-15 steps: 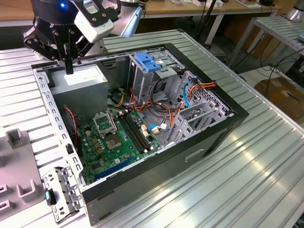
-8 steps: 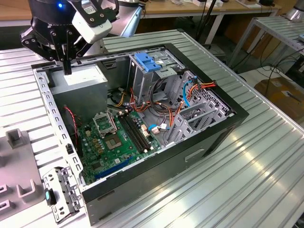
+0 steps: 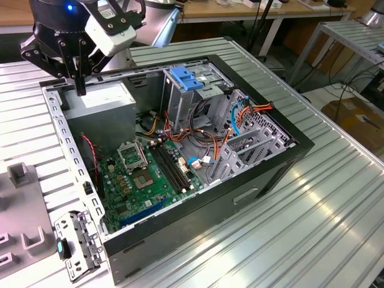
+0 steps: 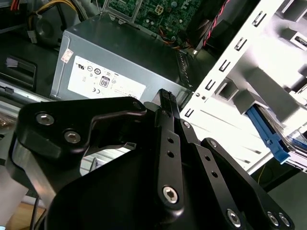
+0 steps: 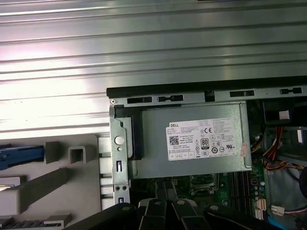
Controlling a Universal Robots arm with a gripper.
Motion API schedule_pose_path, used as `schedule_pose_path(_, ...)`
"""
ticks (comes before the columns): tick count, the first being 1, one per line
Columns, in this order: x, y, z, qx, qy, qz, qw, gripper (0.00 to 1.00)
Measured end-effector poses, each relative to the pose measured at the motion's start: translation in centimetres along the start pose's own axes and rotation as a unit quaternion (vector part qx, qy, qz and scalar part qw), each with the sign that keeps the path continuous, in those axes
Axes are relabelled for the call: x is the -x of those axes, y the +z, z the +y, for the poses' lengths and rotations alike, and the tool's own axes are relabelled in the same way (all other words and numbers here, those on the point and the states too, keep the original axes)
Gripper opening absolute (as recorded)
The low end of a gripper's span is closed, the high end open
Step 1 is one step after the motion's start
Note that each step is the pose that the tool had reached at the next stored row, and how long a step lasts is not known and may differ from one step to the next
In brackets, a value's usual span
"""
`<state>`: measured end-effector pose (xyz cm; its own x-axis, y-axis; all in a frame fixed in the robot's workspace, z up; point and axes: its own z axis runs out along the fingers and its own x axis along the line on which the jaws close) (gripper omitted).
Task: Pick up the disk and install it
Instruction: 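Reach for the disk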
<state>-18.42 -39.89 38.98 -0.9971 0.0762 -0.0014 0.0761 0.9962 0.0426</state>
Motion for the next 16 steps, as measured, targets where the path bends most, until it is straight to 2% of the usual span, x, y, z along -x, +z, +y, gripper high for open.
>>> schedule_pose_path(16, -1.41, 0.10, -0.11, -0.0003, 0.000, 0.0044, 0.99999, 0.11)
